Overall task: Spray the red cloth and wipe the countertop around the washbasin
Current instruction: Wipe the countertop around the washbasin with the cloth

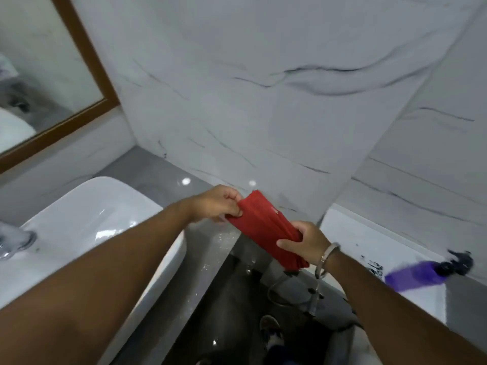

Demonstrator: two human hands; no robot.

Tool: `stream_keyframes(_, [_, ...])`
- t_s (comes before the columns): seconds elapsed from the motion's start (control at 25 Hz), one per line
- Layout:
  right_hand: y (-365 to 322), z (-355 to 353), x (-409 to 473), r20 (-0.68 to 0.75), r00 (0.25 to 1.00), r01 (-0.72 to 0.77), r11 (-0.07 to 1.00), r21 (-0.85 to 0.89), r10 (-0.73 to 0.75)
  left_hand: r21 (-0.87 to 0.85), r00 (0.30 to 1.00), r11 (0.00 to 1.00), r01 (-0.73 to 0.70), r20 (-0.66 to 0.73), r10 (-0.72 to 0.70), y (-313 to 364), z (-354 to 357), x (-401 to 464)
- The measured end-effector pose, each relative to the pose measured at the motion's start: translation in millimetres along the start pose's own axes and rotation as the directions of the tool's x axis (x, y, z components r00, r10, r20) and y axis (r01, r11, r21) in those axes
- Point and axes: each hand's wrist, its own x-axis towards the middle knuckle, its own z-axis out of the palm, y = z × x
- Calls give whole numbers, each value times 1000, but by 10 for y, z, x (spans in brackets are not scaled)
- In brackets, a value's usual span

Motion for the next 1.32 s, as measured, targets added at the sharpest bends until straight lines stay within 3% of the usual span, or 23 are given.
stream_keyframes(0.08, [-74,-4,273,33,997,75,987,-140,-71,307,999,951,33,-29,-25,-133,-257,43])
stream_keyframes(0.2, [-262,123,839,42,974,224,918,-326,-223,407,956,910,76,-291,50,-324,-517,298])
stream_keyframes(0.28, [-284,309,1235,33,944,295,798,-525,-327,497,912,847,188,-409,38,-469,-631,418])
stream_keyframes(0.44, [53,956,1649,323,932,360,532,-766,-166,653,878,623,431,-462,-124,-965,-792,250])
stream_keyframes(0.52, [266,1225,1732,347,921,386,527,-757,-177,689,862,581,435,-504,-47,-1169,-839,45])
stream_keyframes(0.6, [392,1376,1842,385,876,482,500,-719,-291,733,855,531,426,-518,29,-1319,-842,-64])
stream_keyframes(0.68, [441,1425,1969,404,847,528,465,-710,-345,721,829,542,431,-554,78,-1384,-771,-57])
stream_keyframes(0.84, [280,1571,2218,258,907,412,579,-704,-332,658,759,605,449,-638,130,-1414,-729,-4])
stream_keyframes(0.92, [184,1854,2096,260,900,429,612,-664,-349,661,750,611,436,-642,160,-1427,-749,0])
stream_keyframes(0.96, [220,2022,1904,338,854,519,595,-614,-395,662,749,616,426,-640,171,-1423,-758,2])
stream_keyframes(1.04, [447,2207,1321,566,667,745,459,-484,-485,656,745,629,418,-643,175,-1407,-753,-10])
stream_keyframes(1.12, [637,1851,1283,685,575,817,364,-448,-448,648,737,636,418,-651,179,-1399,-752,-15])
stream_keyframes(1.16, [688,1691,1472,651,596,802,317,-506,-470,647,737,638,417,-652,180,-1399,-753,-10])
stream_keyframes(1.24, [561,1504,1986,526,713,690,335,-641,-463,639,734,646,418,-657,175,-1421,-756,-8])
stream_keyframes(1.32, [222,1617,2368,385,841,534,471,-702,-379,636,729,644,425,-662,173,-1428,-755,1])
